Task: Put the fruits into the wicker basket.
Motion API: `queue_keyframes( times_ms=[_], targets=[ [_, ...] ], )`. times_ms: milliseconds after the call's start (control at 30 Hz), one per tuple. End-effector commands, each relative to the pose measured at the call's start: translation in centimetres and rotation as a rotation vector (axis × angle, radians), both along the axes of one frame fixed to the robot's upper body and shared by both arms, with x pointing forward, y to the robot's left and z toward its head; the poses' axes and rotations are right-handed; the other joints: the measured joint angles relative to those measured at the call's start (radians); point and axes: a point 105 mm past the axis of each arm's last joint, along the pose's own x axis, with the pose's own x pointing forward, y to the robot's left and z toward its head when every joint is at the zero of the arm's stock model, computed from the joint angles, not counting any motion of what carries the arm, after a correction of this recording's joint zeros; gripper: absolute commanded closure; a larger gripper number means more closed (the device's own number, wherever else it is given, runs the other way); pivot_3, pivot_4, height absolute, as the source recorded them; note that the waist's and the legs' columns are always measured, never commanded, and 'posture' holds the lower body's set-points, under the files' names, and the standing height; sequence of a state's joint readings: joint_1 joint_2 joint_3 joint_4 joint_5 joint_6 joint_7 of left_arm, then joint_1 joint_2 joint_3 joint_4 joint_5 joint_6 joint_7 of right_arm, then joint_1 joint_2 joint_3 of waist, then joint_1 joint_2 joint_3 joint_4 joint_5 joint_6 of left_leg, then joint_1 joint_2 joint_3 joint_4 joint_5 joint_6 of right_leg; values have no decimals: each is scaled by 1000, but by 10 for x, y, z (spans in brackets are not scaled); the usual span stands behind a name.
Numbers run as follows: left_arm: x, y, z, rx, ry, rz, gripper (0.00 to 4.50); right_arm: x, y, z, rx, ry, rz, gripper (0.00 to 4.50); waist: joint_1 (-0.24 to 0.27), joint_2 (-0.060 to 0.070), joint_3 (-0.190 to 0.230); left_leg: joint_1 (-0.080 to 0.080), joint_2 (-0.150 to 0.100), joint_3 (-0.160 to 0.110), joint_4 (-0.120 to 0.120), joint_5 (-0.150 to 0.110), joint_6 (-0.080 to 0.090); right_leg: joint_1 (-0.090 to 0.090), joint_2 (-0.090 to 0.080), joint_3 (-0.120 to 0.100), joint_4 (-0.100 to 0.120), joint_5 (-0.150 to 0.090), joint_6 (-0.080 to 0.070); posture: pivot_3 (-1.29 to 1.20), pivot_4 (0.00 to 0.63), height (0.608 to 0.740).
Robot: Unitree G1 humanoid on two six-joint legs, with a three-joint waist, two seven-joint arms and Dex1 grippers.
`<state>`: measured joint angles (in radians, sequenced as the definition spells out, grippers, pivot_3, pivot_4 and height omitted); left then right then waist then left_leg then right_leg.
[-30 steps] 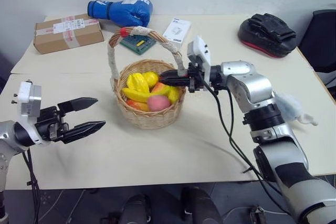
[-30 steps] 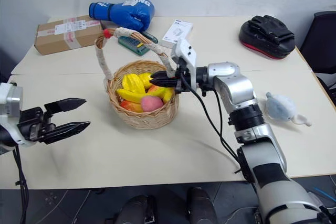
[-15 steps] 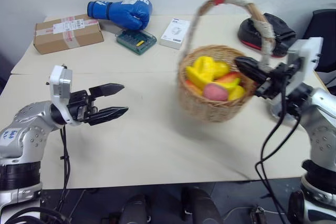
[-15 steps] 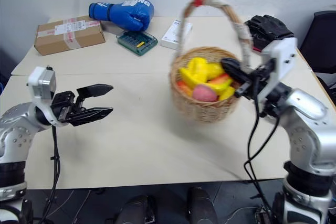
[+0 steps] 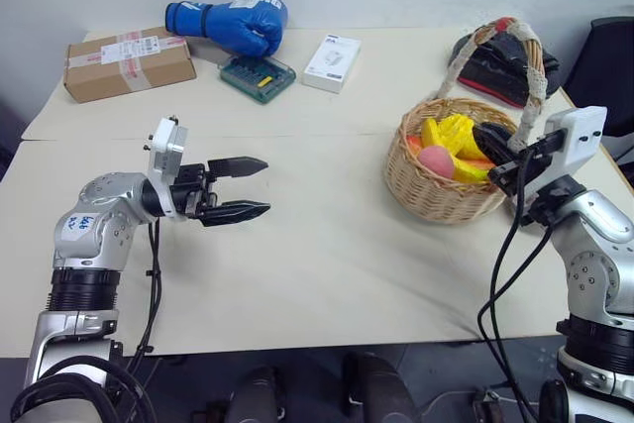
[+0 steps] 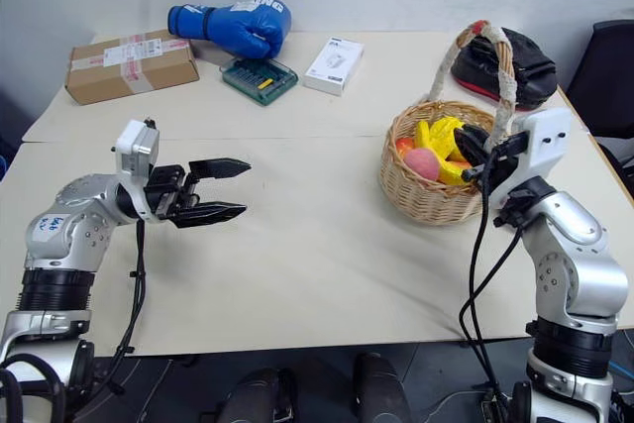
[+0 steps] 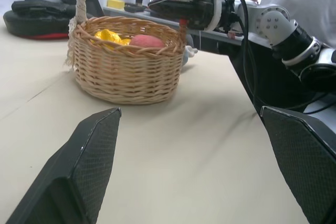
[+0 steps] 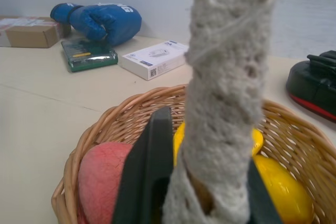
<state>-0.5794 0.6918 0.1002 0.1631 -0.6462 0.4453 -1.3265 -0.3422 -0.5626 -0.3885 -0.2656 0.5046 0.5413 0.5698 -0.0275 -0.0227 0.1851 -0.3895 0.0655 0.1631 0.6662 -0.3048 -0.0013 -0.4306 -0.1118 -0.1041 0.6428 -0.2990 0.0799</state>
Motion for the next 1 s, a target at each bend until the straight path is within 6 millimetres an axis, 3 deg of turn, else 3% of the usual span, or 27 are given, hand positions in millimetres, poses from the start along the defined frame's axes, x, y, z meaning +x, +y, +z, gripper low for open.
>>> queue_keyframes(
  times_ms=[33, 133, 267, 367, 467, 500, 600, 667, 800, 1000],
  targets=[
    [-7, 11, 1, 41, -13, 20, 0, -19, -13, 14, -52, -48, 49, 2512, 1, 0, 0, 0, 0, 0, 0, 0, 0, 0, 0, 0, -1, 0, 0, 0, 150, 740],
    [-12, 19, -3, 55, 8, 49, 0, -34, -24, 11, -118, -13, 85, 1460, 2, 0, 0, 0, 0, -1, 1, 0, 0, 1, 0, 0, -3, 0, 0, 0, 150, 740],
    [-14, 39, -15, 62, -8, 184, 0, -70, -51, 14, -229, -34, 135, 84, 5, 0, 0, 1, 0, -2, 0, 0, 1, 2, -1, -1, -5, 0, 0, 0, 150, 740],
    [-21, 49, -30, 114, -8, 236, 0, -93, -71, -8, -423, 50, 169, 36, 6, 0, 0, 2, 0, -2, -1, -1, 1, 4, -1, -1, -7, 0, 0, 0, 150, 740],
    [-23, 63, -41, 176, -9, 353, 0, -104, -77, -18, -429, 47, 194, 36, 1, -1, 0, 3, 0, -2, 0, -1, 1, 5, -1, -1, -7, 1, 1, 0, 150, 740],
    [-27, 66, -43, 185, -21, 369, 0, -109, -71, -28, -465, 74, 261, 36, 0, -1, 0, 4, 0, -2, 0, -1, 1, 5, -1, -1, -7, 1, 1, 0, 150, 740],
    [-43, 74, -61, 264, -32, 442, 0, -124, -26, -70, -572, 120, 575, 36, -6, -1, 0, 6, 2, -2, -2, -1, 1, 6, -1, 0, -7, 2, 1, 0, 150, 740],
    [-53, 76, -77, 343, -35, 456, 0, -122, -3, -84, -586, 88, 675, 36, -11, -1, 0, 9, 4, -1, -3, -2, 0, 8, 0, 0, -7, 1, 0, 0, 150, 740],
    [-66, 69, -95, 390, -89, 473, 0, -91, 43, -98, -522, -17, 732, 36, -8, 0, 0, 11, 5, 1, -3, -2, 0, 8, -3, 1, -6, 1, -1, 0, 150, 740],
    [-62, 65, -89, 325, -187, 581, 0, -51, 82, -100, -433, -101, 707, 36, 10, 0, 0, 11, 4, 0, -3, -2, 1, 8, -5, 0, -6, 1, -2, 0, 150, 740]
  ],
)
